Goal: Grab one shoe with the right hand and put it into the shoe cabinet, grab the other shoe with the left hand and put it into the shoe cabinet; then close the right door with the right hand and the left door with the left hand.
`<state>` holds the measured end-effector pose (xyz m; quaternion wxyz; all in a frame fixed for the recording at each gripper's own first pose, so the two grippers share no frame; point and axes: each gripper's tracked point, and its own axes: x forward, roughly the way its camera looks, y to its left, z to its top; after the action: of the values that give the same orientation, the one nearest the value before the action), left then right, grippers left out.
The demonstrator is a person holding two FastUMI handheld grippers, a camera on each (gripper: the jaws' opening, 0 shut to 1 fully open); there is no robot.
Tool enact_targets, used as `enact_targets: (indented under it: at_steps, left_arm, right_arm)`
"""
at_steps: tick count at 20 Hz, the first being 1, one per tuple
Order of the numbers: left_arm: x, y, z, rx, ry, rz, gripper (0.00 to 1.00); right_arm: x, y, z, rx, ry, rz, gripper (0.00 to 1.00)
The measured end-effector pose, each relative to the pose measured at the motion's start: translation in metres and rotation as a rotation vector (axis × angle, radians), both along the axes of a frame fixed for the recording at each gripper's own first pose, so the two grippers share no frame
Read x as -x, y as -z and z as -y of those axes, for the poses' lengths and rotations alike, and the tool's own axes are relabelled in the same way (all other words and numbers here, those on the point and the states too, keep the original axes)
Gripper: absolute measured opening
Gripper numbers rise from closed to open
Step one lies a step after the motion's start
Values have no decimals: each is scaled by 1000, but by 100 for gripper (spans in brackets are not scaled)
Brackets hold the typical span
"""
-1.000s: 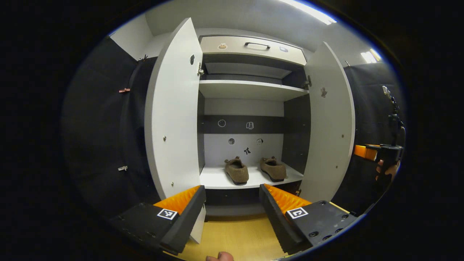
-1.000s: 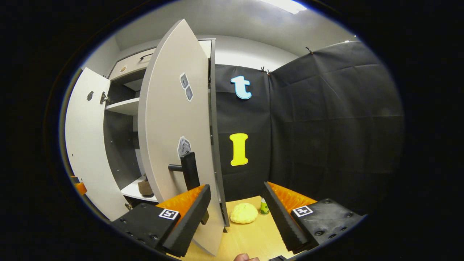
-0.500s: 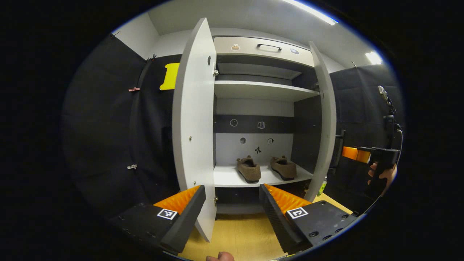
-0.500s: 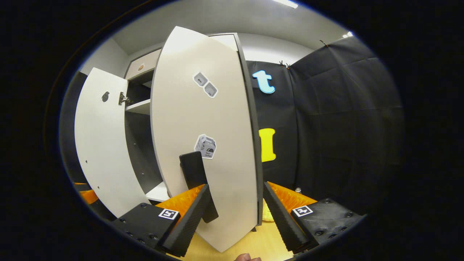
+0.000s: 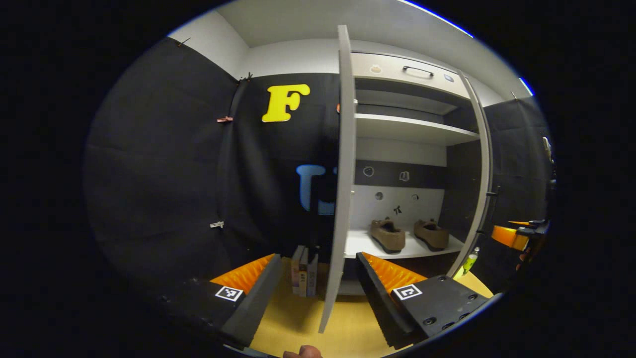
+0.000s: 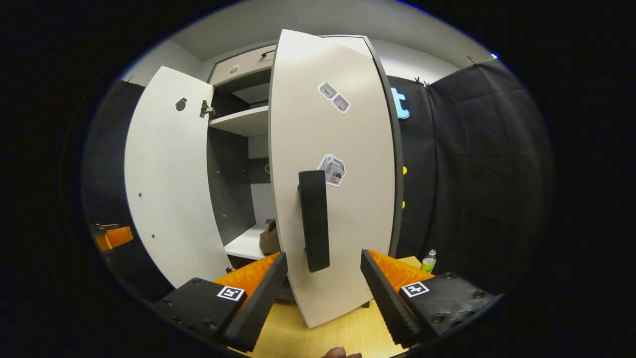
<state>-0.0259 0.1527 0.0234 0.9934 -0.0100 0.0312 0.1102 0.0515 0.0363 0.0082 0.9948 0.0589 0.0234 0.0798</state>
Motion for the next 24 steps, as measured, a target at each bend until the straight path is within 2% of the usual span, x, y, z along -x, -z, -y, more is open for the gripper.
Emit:
enact_targets:
  at_steps: [4,7,11,17,21,24]
  left_arm:
    - [-10,-12,-48,-41,-84,29,93]
    - [-29,-13,-68,-69,-97,31,93]
    - [-56,-6,-76,-49,-65,2,93]
    - [-57,-6,-72,-50,-26,16,93]
    - [-63,-2,-64,-33,19,-4,89]
    - [-64,-1,-40,-23,36,-3,92]
  right_arm:
    - [7,-2,4,6,-2,2,98]
    - [9,-8,8,-15,8,13,98]
    - [9,-8,15,-4,29,7,98]
    - [11,-6,23,-34,42,-8,98]
    - [11,-10,19,-40,29,-5,98]
    - [12,-13,15,-41,15,-2,98]
